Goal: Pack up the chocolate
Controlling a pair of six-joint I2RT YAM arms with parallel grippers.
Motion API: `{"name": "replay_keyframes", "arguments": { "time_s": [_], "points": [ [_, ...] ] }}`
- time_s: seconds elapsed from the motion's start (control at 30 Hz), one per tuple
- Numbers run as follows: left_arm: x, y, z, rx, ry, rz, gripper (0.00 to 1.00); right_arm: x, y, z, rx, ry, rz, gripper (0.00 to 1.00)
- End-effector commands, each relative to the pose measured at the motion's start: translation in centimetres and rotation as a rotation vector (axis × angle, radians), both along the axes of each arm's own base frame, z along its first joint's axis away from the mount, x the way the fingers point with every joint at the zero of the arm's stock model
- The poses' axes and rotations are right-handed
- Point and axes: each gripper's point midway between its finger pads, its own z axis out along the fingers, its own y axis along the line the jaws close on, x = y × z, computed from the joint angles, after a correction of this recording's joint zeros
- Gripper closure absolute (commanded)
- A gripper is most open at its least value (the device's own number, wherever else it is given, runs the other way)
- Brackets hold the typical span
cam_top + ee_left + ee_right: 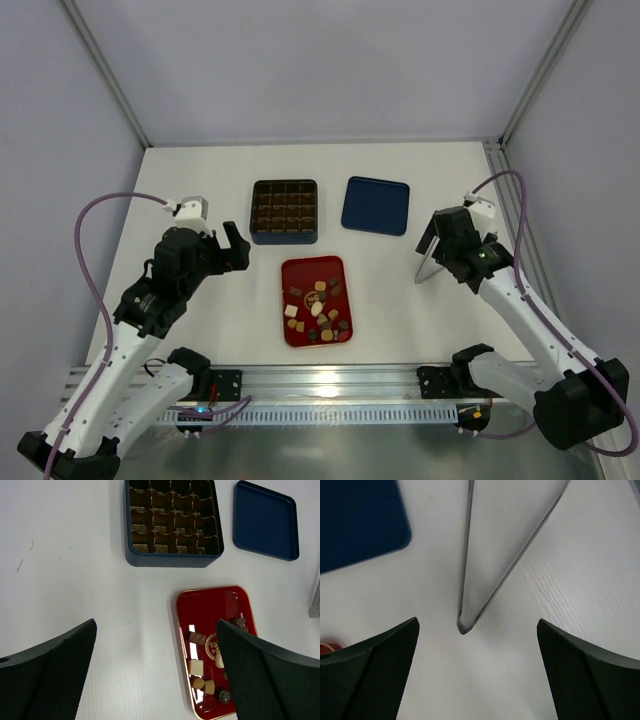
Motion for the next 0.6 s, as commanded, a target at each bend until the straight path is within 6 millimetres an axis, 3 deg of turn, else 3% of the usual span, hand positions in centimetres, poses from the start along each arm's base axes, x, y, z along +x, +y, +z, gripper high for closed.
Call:
{"name": "replay_keyframes", "arguments": {
  "time_s": [0.0, 0.3, 0.57],
  "points": [
    [0.1, -0.6, 2.0, -0.026, -0.049, -0.031, 0.00, 1.3, 0.1, -1.4, 0.087, 0.046, 0.005, 0.00],
    [0.0, -1.0, 2.1, -0.038, -0.047, -0.051, 0.00, 3.6, -0.7, -6.4, 0.077, 0.171, -0.092, 0.00],
    [-0.1, -1.0, 2.1, -0.040, -0.051, -0.051, 0.00, 4.6, -1.4, -9.3, 0.090, 0.195, -0.220, 0.00]
  ]
}}
